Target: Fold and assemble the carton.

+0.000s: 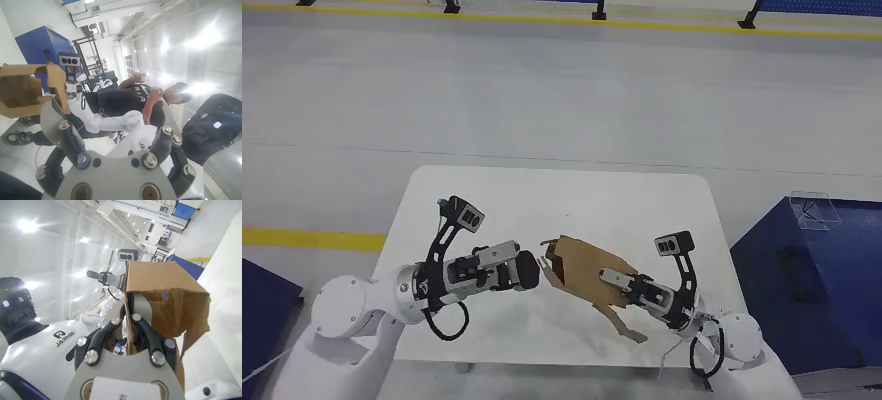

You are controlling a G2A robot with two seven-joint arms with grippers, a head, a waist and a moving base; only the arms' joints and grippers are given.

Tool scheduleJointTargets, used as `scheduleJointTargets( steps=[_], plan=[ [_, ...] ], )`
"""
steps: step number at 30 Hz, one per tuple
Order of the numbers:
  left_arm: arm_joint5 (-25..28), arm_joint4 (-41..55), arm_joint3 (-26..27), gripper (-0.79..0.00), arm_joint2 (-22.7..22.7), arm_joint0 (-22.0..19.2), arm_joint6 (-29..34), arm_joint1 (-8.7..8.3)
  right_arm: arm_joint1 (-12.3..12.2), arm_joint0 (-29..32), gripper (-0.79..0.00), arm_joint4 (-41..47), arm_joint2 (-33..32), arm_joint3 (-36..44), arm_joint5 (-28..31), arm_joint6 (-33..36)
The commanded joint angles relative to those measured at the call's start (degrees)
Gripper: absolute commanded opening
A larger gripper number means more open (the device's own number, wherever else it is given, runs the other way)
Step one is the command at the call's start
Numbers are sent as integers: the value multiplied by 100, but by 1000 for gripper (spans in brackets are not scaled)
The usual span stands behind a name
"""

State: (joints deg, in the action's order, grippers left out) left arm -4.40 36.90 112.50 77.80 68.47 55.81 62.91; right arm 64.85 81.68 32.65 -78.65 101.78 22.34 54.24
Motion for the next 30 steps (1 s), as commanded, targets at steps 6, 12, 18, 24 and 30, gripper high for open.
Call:
scheduleJointTargets(
  steps=[6, 12, 18, 24, 30],
  plan=[
    [-89, -137, -124, 0, -194, -125, -42, 4, -15, 5, -785, 470, -29, -36, -210, 286],
    [-116, -171, -167, 0, -262, -152, -25, -1, -22, -22, -785, 658, -51, -62, -322, 397],
    [-54, -154, -194, 0, -288, -161, -58, -3, -23, -54, -785, 807, -46, -66, -425, 449],
    [110, -70, -59, 0, -168, -75, -180, -11, -20, -108, -785, 963, -48, -134, -492, 482],
    [459, 330, 215, 0, -14, 139, -319, -1, -19, -117, -785, 918, -34, -170, -466, 467]
  ],
)
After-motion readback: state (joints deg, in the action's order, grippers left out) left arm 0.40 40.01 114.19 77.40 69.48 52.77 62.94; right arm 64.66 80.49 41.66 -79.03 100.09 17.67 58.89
